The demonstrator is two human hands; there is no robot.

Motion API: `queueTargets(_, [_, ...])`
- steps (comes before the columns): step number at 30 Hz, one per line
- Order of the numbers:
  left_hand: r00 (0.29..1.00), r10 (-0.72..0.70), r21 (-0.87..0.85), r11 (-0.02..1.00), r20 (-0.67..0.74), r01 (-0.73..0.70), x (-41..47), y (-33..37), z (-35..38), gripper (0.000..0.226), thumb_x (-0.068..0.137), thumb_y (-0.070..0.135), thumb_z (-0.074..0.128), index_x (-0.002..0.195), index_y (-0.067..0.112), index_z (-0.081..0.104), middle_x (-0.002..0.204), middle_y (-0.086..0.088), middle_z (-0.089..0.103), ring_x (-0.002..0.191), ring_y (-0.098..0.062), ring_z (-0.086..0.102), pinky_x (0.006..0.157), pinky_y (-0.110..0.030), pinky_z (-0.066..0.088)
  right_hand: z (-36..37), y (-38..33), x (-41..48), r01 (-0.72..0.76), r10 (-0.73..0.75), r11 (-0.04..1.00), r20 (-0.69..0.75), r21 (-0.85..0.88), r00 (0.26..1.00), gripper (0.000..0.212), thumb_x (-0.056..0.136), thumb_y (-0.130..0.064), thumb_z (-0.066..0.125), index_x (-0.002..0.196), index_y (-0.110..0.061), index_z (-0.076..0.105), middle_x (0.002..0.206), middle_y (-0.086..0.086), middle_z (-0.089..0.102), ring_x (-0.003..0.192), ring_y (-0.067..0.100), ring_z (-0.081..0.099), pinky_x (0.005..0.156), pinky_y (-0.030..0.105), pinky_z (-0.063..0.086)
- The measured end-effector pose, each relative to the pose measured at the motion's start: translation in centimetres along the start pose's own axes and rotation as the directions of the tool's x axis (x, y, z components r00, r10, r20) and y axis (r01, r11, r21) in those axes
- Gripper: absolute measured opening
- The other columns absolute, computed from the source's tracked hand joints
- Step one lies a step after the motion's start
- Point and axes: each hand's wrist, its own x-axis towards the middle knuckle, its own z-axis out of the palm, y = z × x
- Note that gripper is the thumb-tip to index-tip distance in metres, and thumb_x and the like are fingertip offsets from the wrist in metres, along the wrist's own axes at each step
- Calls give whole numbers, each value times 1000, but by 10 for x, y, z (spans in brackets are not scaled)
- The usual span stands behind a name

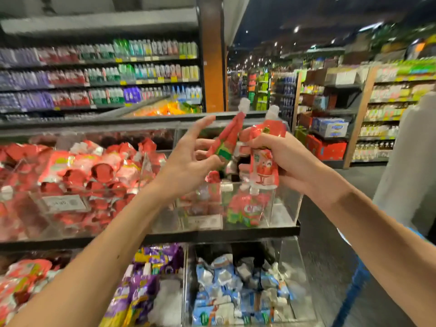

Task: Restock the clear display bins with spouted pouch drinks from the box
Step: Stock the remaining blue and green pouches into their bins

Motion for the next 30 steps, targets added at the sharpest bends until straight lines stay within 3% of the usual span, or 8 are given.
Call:
queueTargets(2, [997,-74,87,993,-15,75,22,-7,-4,41,93,7,60,126,28,51,105,1,68,90,-26,67,65,-25,54,-10,-8,5,25,-24,1000,-60,17,998,17,90,-4,57,106,-5,62,98,21,59,85,34,61,77,45,61])
queueTargets(5, [987,-126,227,969,98,101,47,-22,4,20,95,12,56,112,22,59,101,-6,69,88,-34,66,74,-45,55,-24,-9,10,25,-21,999,-127,25,992,20,90,-1,55,109,-7,59,83,14,60,65,24,57,65,35,51])
queueTargets(10, [925,-234,420,903,301,92,68,-41,29,20,103,17,45,118,12,56,90,0,60,57,1,46,51,-18,37,-40,0,9,1,-21,997,-248,-82,969,22,90,-3,56,110,-6,65,87,14,58,72,28,56,66,37,52])
queueTargets(14, [868,-322,457,880,378,128,75,-46,33,16,102,14,43,107,11,58,79,3,52,56,-3,42,46,-13,34,-47,5,9,-32,10,995,-240,-90,971,21,89,-2,56,108,-6,65,88,13,58,80,30,55,76,44,50])
queueTargets(19, [850,-350,610,791,394,44,81,-52,43,28,100,16,44,72,14,49,68,2,46,63,-14,41,55,-27,33,-40,9,8,-71,67,997,-140,-28,988,14,86,4,58,91,-8,52,85,20,55,69,30,59,74,47,54])
queueTargets(26, [771,-465,767,640,435,-46,83,-50,57,27,101,23,43,78,15,54,82,0,52,85,-24,49,73,-37,39,-34,12,11,-75,73,997,-95,-13,993,14,89,2,64,102,-4,63,95,21,67,76,26,70,72,41,60])
queueTargets(28, [790,-469,816,575,395,-66,84,-53,55,22,101,32,47,104,20,65,108,1,57,110,-26,47,94,-46,40,-34,13,12,-69,65,997,-101,-31,993,13,89,-1,66,102,-3,64,98,24,71,82,30,72,74,44,61])
queueTargets(30, [829,-432,815,578,354,-46,79,-56,48,40,98,44,57,134,27,59,135,1,54,128,-23,43,106,-50,39,-33,13,13,-75,71,996,-99,-38,993,15,89,-3,68,103,-3,65,100,24,73,86,33,73,71,43,62])
